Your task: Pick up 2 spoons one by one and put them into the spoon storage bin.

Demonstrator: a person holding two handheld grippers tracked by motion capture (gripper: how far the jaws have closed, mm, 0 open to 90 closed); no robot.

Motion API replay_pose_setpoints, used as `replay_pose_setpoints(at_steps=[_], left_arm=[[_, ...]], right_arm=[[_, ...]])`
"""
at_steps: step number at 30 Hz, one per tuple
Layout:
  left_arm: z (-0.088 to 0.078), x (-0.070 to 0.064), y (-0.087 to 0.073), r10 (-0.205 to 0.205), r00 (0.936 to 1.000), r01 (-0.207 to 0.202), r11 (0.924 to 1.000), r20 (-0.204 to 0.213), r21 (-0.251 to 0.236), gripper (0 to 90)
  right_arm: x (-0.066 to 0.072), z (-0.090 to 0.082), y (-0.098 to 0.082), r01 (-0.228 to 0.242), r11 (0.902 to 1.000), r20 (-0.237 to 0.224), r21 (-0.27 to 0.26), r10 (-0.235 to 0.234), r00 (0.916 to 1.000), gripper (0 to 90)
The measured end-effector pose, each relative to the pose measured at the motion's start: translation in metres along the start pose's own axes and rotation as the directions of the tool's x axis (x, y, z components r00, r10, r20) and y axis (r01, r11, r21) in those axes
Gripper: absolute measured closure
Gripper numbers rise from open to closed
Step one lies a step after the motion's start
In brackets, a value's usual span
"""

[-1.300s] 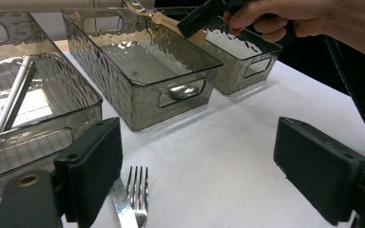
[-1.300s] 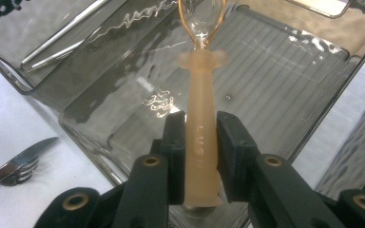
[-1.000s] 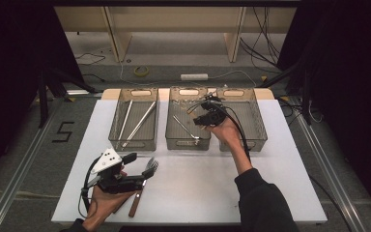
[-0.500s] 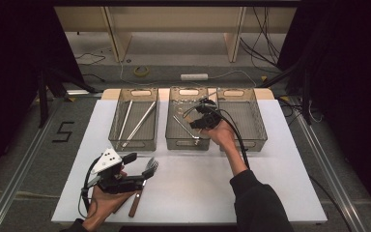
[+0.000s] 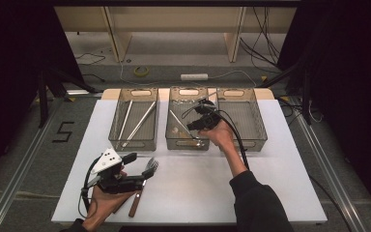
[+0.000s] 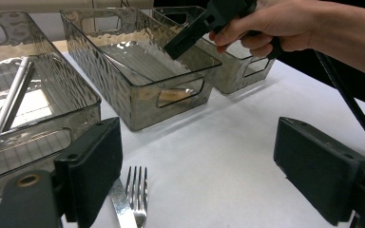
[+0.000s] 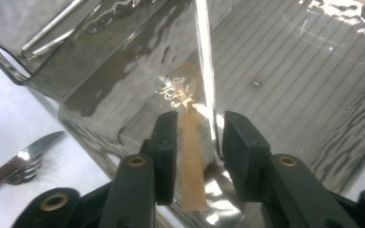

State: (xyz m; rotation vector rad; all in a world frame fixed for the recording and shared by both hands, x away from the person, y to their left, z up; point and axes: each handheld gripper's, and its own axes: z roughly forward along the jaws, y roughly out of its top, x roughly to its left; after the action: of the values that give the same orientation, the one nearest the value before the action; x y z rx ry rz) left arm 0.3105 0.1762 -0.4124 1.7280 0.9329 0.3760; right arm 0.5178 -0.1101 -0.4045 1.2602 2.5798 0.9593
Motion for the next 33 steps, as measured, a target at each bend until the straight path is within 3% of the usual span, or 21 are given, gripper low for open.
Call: replay_pose_setpoints(at_steps=[5,10,20,26,33], left_arm=[[0.001,-0.001,0.000,-0.001,1.0000,0.001,1.0000,0.000,0.003,16.1],[0.001,0.000,0.000,0.002,1.0000,-0.002,1.0000,-0.002,0.006,16.1],[0.002,0.002,0.000,0.000,0.9999,0.001,0.9999,-0.010,0.016,16.0],[0.004,0.006,0.000,-0.021,0.9988,0.024,0.9972,-0.044,0.071,16.0],[0.009,0.006,0.000,-0.005,0.9966,0.018,0.9885,-0.082,0.150,16.1]], right_arm=[[-0.001,-0.011,-0.006,-0.033,0.9983,-0.050,-0.049,0.031,0.9983,60.4],[0.002,-0.022,-0.016,-0.016,0.9975,-0.051,-0.070,0.012,0.9986,50.6],[0.011,-0.060,-0.051,0.019,0.9869,-0.087,-0.160,-0.033,0.9956,42.3],[0.017,-0.072,-0.075,0.048,0.9827,-0.100,-0.179,-0.066,0.9927,39.1],[0.020,-0.081,-0.105,0.052,0.9751,-0.111,-0.216,-0.077,0.9908,37.6]])
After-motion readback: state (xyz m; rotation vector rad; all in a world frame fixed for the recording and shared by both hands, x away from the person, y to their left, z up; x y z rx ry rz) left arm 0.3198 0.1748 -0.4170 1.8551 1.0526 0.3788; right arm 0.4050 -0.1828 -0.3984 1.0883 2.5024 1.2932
